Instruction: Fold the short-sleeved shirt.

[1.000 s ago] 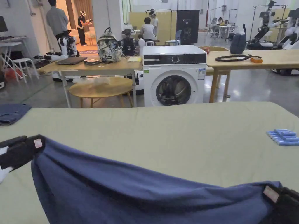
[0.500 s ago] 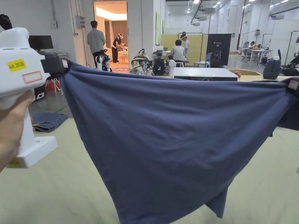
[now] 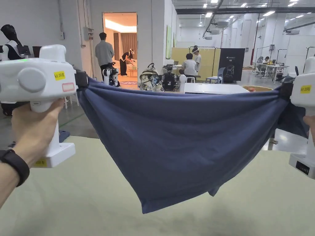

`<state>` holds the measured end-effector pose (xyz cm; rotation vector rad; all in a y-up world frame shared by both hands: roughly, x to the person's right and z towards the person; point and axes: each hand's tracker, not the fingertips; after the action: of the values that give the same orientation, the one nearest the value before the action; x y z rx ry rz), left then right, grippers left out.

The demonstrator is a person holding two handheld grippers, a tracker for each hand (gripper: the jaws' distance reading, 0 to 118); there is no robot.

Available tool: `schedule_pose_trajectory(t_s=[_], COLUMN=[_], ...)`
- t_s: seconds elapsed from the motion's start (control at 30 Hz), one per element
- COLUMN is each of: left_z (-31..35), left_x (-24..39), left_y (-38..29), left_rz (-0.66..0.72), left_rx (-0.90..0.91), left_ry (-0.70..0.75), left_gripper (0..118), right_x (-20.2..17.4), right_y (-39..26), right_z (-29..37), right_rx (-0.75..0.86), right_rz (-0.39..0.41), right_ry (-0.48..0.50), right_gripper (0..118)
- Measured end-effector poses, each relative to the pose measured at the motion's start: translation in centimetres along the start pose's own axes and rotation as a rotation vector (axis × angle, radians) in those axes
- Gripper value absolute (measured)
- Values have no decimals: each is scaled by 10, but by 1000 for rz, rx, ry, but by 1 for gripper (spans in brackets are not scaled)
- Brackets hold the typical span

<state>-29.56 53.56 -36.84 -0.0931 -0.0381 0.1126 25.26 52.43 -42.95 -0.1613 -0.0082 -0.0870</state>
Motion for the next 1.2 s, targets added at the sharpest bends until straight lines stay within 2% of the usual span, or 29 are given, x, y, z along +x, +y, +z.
schedule_pose_trajectory(t_s=[0.13, 0.27, 0.33, 0.4, 0.5, 0.67, 0.77, 0.83, 0.93, 0.97, 1.0, 1.03, 1.07, 1.2], left_z=[-35, -34, -19, 15, 70, 188, 235, 256, 273, 275, 278, 282, 285, 298], left_x=[-11, -20, -22, -26, -42, -34, -29, -25, -29, -30, -31, -31, -32, -7], left_y=[-60, -144, -179, -207, -257, -322, -355, -370, -394, -400, -405, -405, -403, -362], left_rz=[7, 90, 104, 116, 84, 120, 127, 146, 192, 209, 223, 227, 239, 277], left_rx=[-140, -266, -280, -259, -279, -340, -416, -428, -463, -469, -474, -450, -447, -263], left_ry=[-2, -28, -43, -87, -69, -51, -7, 15, 31, 36, 48, 64, 64, 30], left_gripper=[0, 0, 0, 0, 0, 0, 0, 0, 0, 12, 38, 50, 51, 51], right_x=[-1, 11, 23, 33, 55, 72, 76, 73, 71, 68, 65, 62, 62, 54], right_y=[-45, -118, -152, -193, -263, -368, -411, -425, -438, -441, -444, -445, -444, -412], right_z=[-23, -30, -17, 23, 88, 212, 267, 289, 303, 304, 305, 308, 307, 322], right_rx=[-71, -162, -201, -186, -220, -359, -440, -467, -497, -501, -513, -515, -495, -396], right_rz=[-15, -42, -100, -96, -109, -230, -298, -293, -293, -266, -222, -176, -150, -147], right_ry=[11, 32, 53, 59, 62, -15, -61, -114, -92, -91, -104, -133, -144, -79], right_gripper=[6, 6, 6, 6, 6, 6, 6, 6, 7, 16, 44, 65, 73, 73])
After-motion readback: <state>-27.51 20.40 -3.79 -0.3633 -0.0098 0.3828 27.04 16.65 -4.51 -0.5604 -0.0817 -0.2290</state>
